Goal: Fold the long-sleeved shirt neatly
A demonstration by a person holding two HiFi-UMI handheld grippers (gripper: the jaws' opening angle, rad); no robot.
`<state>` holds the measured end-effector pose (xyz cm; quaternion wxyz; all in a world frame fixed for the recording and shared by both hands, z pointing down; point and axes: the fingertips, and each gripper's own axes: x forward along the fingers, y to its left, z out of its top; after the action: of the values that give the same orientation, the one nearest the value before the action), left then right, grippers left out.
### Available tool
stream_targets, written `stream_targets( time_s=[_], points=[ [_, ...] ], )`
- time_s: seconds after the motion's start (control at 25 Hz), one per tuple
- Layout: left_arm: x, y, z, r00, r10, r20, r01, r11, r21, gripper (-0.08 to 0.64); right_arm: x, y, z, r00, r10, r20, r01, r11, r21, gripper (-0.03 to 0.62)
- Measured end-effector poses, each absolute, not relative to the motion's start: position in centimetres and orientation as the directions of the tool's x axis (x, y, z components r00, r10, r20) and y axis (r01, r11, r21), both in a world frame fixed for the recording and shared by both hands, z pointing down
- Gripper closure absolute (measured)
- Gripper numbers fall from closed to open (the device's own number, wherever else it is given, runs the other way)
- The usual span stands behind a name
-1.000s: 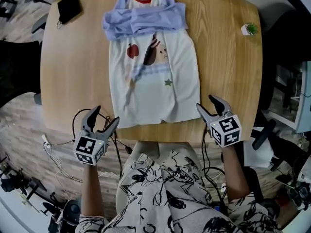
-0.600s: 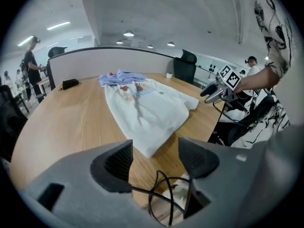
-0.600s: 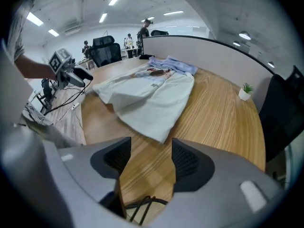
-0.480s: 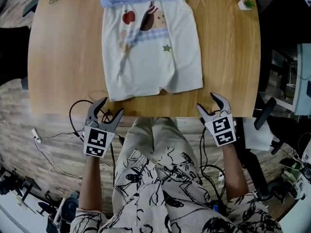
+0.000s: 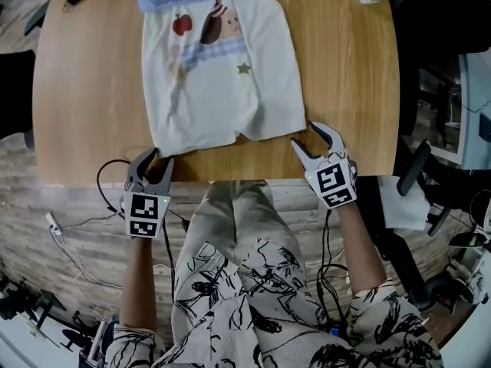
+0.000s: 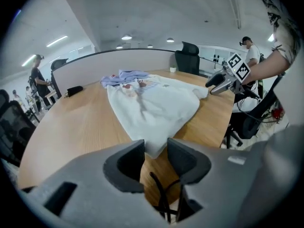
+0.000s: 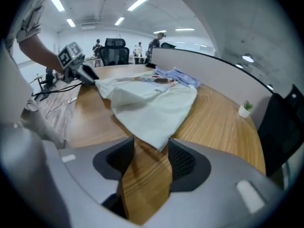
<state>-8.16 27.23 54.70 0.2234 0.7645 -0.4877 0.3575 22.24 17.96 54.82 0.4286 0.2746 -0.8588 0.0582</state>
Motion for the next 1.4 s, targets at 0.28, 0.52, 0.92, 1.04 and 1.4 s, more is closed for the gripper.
stream_targets(
  time_s=[0.28,0.52,0.92,1.04,1.4],
  points=[
    [-9.1,26.8,54.8,0.289,-0.583,0.76,-0.916,-0.398,0.043,0.524,22.7,16.5,55.5,-0.619,-0.292,0.73,-0.53,0.841,-0.113,0.494],
    [-10.1,26.7,53.2,0.262,-0.61,0.748,-0.923,-0.384,0.011,0.533,23.4,15.0,53.5,-0.63,-0.334,0.701,-0.562,0.819,-0.115,0.56],
    [-9.5,31.6,47.9,0.23,-0.628,0.744,-0.882,-0.457,-0.113,0.532,25.8,21.1,48.6,-0.601,-0.366,0.711,-0.579,0.813,-0.07,0.561],
    [-8.7,34.8,46.9,0.241,-0.613,0.752,-0.875,-0.472,-0.105,0.534,26.0,24.5,47.5,-0.6,-0.346,0.721,-0.572,0.816,-0.084,0.561],
    [-6.0,42.2,44.2,0.276,-0.59,0.759,-0.861,-0.503,-0.079,0.532,26.7,32.9,45.5,-0.581,-0.342,0.739,-0.593,0.799,-0.097,0.561]
  ],
)
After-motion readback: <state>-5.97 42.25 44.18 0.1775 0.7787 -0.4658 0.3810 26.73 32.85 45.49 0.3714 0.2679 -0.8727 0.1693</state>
